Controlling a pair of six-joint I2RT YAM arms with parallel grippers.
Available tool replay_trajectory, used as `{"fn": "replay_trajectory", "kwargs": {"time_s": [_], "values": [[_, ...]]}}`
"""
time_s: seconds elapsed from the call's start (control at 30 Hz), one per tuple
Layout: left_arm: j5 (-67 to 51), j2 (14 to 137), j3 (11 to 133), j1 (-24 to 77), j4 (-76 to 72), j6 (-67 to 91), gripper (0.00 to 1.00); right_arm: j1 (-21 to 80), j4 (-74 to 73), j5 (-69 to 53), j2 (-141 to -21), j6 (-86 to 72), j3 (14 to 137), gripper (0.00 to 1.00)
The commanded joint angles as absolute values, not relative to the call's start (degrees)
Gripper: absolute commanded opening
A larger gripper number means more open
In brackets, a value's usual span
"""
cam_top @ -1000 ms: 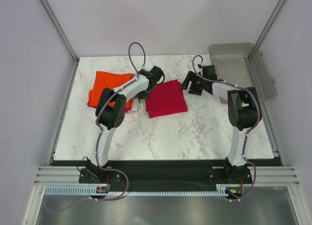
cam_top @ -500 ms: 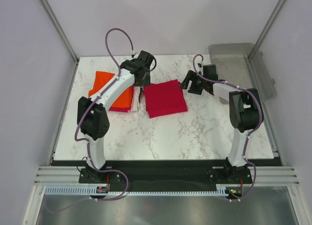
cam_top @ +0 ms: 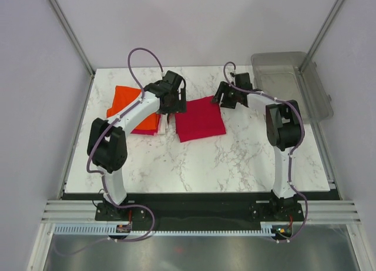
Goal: Fold and stack the t-shirts
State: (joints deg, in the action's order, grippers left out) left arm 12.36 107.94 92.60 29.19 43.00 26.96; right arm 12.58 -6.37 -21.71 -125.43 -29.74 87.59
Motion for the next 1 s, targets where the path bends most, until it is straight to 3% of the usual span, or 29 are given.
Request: {"fn": "replay_trajectory", "kwargs": {"time_s": [0.0, 0.1, 0.13, 0.23, 0.37, 0.47, 0.6, 0.7, 0.97], "values": [[7.3, 103.3, 91.0, 28.1, 37.4, 26.1, 0.86, 13.4, -11.1, -16.4, -128.7, -28.5, 93.3, 0.69], [2.6, 102.6, 88.2, 27.0, 33.9, 26.2, 0.86, 13.6, -13.2, -15.9, -131.1, -28.0, 96.3, 0.59], [1.3, 102.4, 86.6, 26.2, 31.8, 26.5, 0.86, 13.7, -14.6, -15.4, -131.7, -27.6, 98.5, 0.46], [-3.3, 102.2, 84.2, 25.1, 28.9, 27.0, 0.87, 13.8, -17.8, -13.7, -132.4, -26.5, 98.8, 0.23], [-6.2, 104.0, 83.5, 24.5, 25.9, 26.9, 0.88, 12.5, -16.9, -12.6, -128.8, -25.8, 93.4, 0.1], [-8.7, 106.5, 83.7, 24.0, 23.3, 26.5, 0.87, 11.4, -16.3, -14.2, -126.2, -25.0, 90.2, 0.13], [-12.5, 110.5, 84.2, 22.2, 20.3, 27.2, 0.87, 10.8, -16.3, -15.4, -124.7, -24.4, 88.7, 0.43], [-13.1, 113.5, 86.1, 21.4, 20.2, 27.4, 0.81, 10.7, -16.0, -16.1, -124.6, -24.5, 88.7, 0.55], [-15.3, 120.3, 89.7, 19.7, 20.4, 27.8, 0.78, 10.5, -15.5, -17.3, -125.3, -25.0, 89.2, 0.55]]}}
